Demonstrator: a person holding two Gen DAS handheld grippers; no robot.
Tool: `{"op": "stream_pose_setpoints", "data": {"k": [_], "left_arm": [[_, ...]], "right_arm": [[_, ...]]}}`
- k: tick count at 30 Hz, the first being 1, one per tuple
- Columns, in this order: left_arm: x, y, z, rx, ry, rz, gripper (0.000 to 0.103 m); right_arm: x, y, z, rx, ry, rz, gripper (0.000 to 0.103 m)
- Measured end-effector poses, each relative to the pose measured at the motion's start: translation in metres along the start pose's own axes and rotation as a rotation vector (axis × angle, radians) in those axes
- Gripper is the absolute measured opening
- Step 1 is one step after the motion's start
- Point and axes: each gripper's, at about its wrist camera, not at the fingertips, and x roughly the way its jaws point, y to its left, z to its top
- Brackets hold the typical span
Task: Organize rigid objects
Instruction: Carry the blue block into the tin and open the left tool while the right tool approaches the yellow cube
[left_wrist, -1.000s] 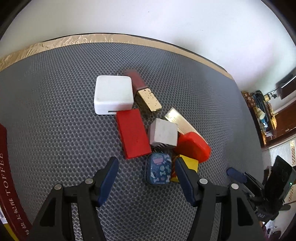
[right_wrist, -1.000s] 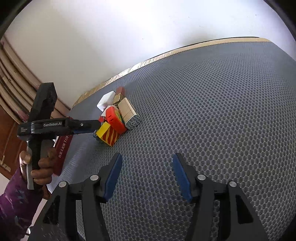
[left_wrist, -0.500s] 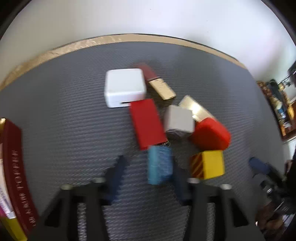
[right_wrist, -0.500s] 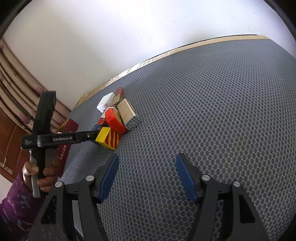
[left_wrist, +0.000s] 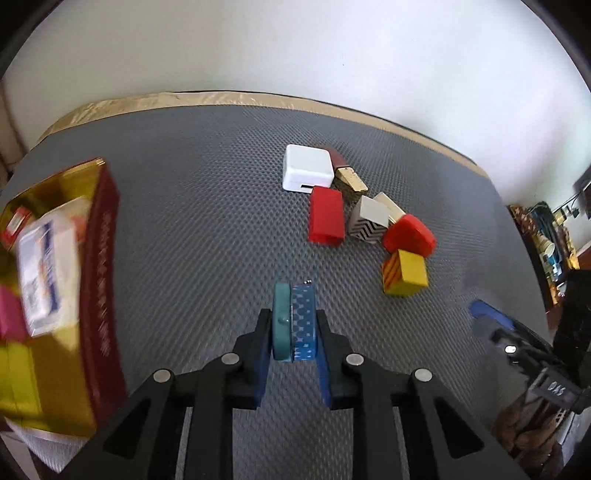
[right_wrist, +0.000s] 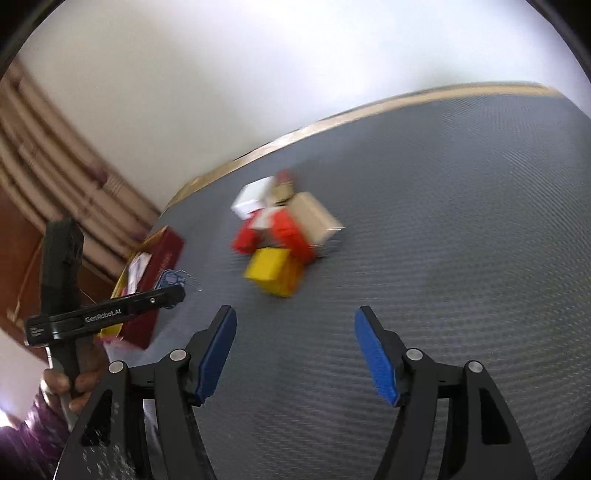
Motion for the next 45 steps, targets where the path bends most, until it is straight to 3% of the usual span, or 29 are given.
{"op": "stream_pose_setpoints", "data": {"k": [4,6,8,16,18,22,27,30,36,38,45], "left_arm": [[-0.012,-0.002,-0.012,-0.053,-0.012,-0.017,0.021],[-0.023,0.005,-0.019,-0.076,-0.023,-0.016,0.021],[-0.034,0.006,-0.028,-0.081,-0.038,0.004,0.021],[-0.069,0.029,-0.044,-0.098,-0.084,0.013,0.021],[-0.077,0.037,-0.046,-0.120,-0.097,0.014,0.021],[-0.101,0.068,-0.054,-0.197,-0.137,0.052,0.022],[-0.126,0.128,-0.065,-0.323,-0.164,0.133,0.022],[-0.128,0.153,-0.063,-0.331,-0.148,0.183,0.022],[-0.109,0.167,-0.038,-0.294,-0.139,0.219,0.022],[-0.098,0.170,-0.028,-0.276,-0.121,0.239,0.022],[-0.061,0.187,-0.015,-0.281,-0.080,0.293,0.022]], "right_arm": [[0.021,0.035,0.002,-0.059,0.011,-0.033,0.064],[0.036,0.042,0.005,-0.047,0.026,-0.048,0.059],[0.046,0.045,0.008,-0.025,0.026,-0.075,0.052],[0.071,0.048,0.020,0.023,0.026,-0.192,0.049],[0.076,0.046,0.022,0.033,0.033,-0.212,0.033],[0.080,0.045,0.025,0.034,0.036,-0.234,0.033],[0.066,0.052,0.019,0.026,0.042,-0.180,0.031],[0.060,0.070,0.016,0.015,0.054,-0.109,0.029],[0.060,0.119,0.022,-0.002,0.089,0.049,0.025],[0.063,0.138,0.024,-0.026,0.103,0.083,0.017],[0.078,0.181,0.027,-0.083,0.140,0.152,0.017]]}}
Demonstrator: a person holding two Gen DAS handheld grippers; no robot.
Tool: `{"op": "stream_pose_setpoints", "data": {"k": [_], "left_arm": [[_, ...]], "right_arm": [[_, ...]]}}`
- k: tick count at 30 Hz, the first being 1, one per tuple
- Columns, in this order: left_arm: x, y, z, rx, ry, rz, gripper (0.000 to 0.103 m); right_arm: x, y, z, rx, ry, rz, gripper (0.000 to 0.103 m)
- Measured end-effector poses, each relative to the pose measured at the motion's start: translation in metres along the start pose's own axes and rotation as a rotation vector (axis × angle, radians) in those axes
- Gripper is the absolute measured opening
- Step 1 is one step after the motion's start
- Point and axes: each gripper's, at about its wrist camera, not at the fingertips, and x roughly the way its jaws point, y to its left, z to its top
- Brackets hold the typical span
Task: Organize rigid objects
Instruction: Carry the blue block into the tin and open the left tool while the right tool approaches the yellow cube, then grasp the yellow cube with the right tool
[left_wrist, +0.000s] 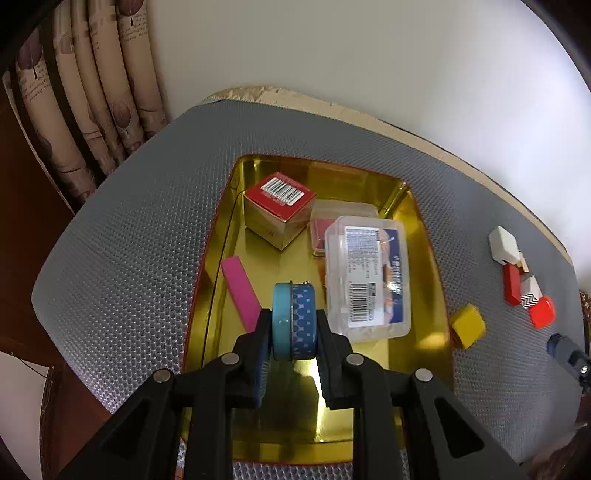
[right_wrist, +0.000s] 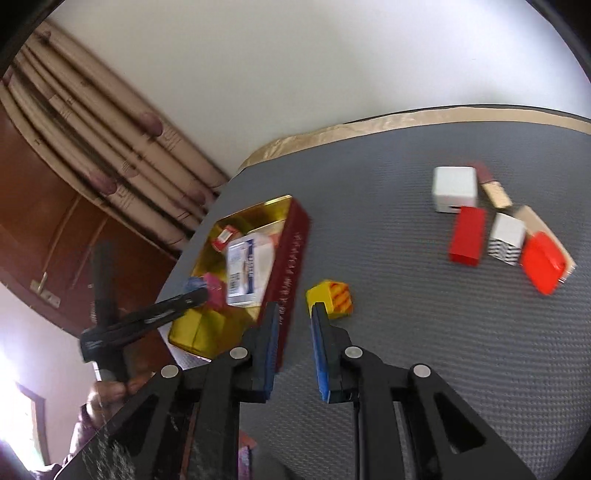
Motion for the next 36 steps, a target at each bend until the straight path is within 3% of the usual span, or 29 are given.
{"op": "stream_pose_setpoints", "data": {"k": [3,7,11,14,19,25,26,28,32,36], "left_arm": [[-0.003,-0.001,-0.003,0.016,-0.024,-0.002,0.022],[-0.009,-0.011,-0.005,0.058,-0.058,-0.006,0.027],[-0.015,-0.015,-0.006,0.072,-0.051,-0.010,0.032],[-0.025,-0.009,-0.005,0.043,-0.045,-0.021,0.033],[-0.054,0.014,-0.018,-0.052,-0.062,-0.066,0.039],[-0.069,0.033,-0.046,-0.108,-0.058,-0.066,0.039],[-0.069,0.035,-0.049,-0.114,-0.053,-0.066,0.039],[-0.069,0.040,-0.054,-0.126,-0.049,-0.061,0.039],[-0.075,0.046,-0.056,-0.153,-0.089,-0.025,0.039],[-0.084,0.050,-0.059,-0.175,-0.137,0.012,0.039]], "right_arm": [[-0.002,-0.001,0.006,-0.044,-0.033,-0.053,0.018],[0.017,-0.012,0.010,-0.118,0.043,-0.091,0.020],[0.048,-0.003,0.012,-0.286,0.090,-0.111,0.033],[0.067,0.003,0.015,-0.379,0.121,-0.094,0.050],[0.095,0.015,0.023,-0.601,0.183,-0.107,0.052],[0.120,0.014,0.027,-0.716,0.303,-0.108,0.049],[0.125,0.012,0.025,-0.729,0.325,-0.143,0.036],[0.128,0.007,0.024,-0.711,0.348,-0.153,0.029],[0.104,0.000,0.026,-0.638,0.292,-0.156,0.028],[0.067,0.026,0.048,-0.563,0.193,-0.029,0.028]]}}
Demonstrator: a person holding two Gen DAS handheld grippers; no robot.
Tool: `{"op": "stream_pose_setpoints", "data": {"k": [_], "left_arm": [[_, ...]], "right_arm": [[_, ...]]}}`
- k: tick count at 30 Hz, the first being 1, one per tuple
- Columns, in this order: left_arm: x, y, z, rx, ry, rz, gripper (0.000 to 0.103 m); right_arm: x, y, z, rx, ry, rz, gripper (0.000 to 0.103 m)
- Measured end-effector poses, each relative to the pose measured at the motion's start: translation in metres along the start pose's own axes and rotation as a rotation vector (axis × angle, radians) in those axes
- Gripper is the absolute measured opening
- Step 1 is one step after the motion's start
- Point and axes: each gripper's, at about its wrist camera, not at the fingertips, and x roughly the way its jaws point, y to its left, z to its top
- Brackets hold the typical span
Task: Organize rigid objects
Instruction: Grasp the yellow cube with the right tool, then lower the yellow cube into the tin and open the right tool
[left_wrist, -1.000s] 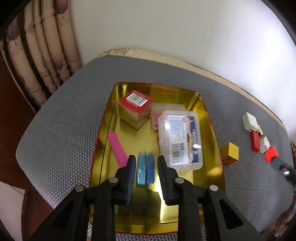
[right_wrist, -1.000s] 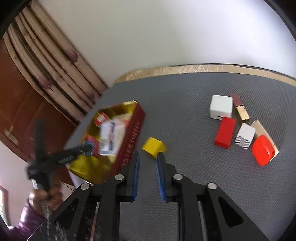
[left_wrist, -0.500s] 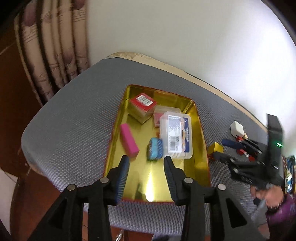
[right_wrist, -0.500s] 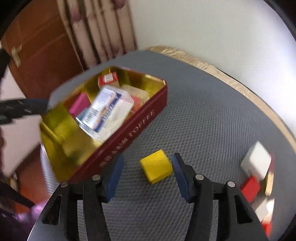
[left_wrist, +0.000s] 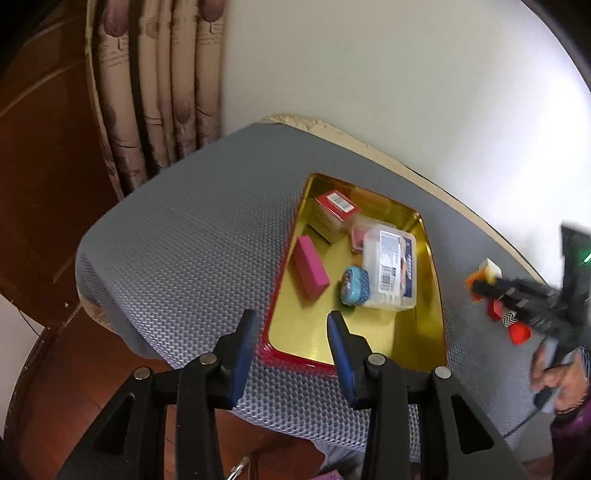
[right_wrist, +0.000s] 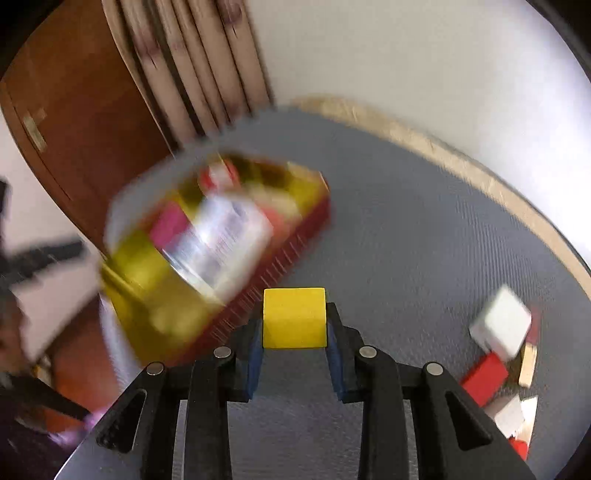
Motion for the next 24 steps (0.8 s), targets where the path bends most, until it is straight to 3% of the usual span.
{"op": "stream_pose_setpoints", "data": {"k": [2,4,10,18,22,24], "left_arm": [[0.000,0.000,-0.001,-0.001,0.003,0.003,0.039],[0.003,0.000,-0.002,-0.002,0.015,-0.005,0.039],[0.010,0.000,-0.005,0.007,0.024,0.001,0.039],[0.021,0.009,-0.004,-0.011,0.044,0.004,0.039],[0.027,0.011,-0.005,-0.014,0.059,0.009,0.039],[0.026,0.010,-0.006,-0.013,0.054,0.012,0.039]], "right_arm": [[-0.005,0.016,0.023,-0.015,-0.023,0.032,0.028],[0.002,0.027,0.045,-0.037,-0.035,0.003,0.028],[0.067,0.026,0.096,0.053,0.023,0.000,0.028],[0.120,0.024,0.112,0.131,0.099,-0.029,0.028],[0.115,0.019,0.117,0.166,0.054,-0.016,0.036],[0.094,0.015,0.114,0.194,-0.019,0.008,0.042]]}}
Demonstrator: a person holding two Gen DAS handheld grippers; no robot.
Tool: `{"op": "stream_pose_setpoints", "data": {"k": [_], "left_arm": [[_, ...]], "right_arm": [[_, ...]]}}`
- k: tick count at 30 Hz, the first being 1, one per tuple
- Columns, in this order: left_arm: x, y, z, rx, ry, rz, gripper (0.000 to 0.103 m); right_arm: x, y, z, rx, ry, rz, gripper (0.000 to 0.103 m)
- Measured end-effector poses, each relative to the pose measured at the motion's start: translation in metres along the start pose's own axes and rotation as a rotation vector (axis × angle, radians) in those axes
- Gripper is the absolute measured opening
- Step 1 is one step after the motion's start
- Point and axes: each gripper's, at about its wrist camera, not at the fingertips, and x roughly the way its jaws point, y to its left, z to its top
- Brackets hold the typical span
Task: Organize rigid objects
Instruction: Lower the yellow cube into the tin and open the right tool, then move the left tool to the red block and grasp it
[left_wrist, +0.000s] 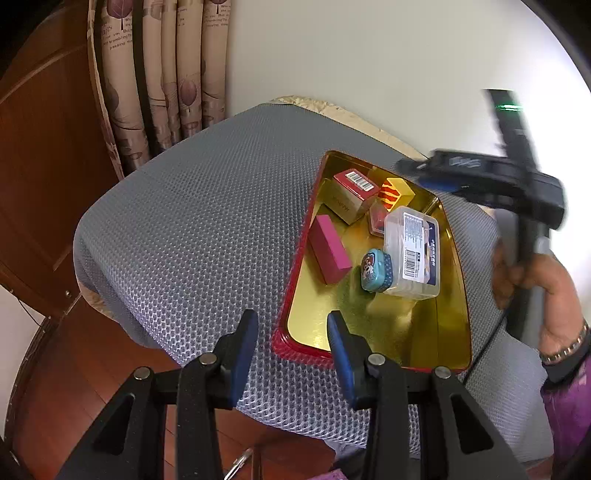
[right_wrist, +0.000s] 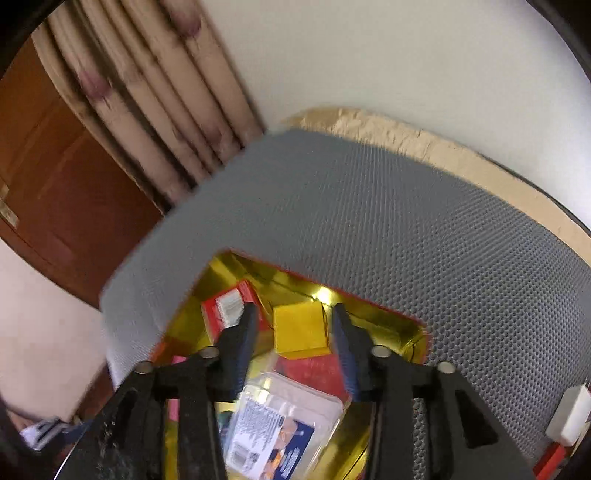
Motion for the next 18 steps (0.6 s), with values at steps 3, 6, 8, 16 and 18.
{"op": "stream_pose_setpoints", "data": {"k": [3,6,8,16,18], "left_arm": [[-0.003,-0.004,-0.001,0.018,-0.020,0.011,0.039],[-0.009,-0.014,-0.004,0.061,-0.038,0.012,0.039],[-0.012,-0.026,-0.010,0.101,-0.039,-0.007,0.039],[-0.013,-0.102,-0.035,0.313,0.062,-0.167,0.039],[-0.012,-0.135,-0.037,0.361,0.094,-0.233,0.039]], "right_arm": [[-0.047,-0.007,-0.020,0.027,-0.123,0.017,0.047],[-0.103,-0.020,-0.074,0.037,-0.232,-0.021,0.075],[-0.134,-0.033,-0.116,0.032,-0.281,-0.118,0.078],[-0.210,-0.172,-0.271,0.145,-0.139,-0.649,0.078],[-0.227,-0.199,-0.292,0.200,-0.127,-0.697,0.078]]}}
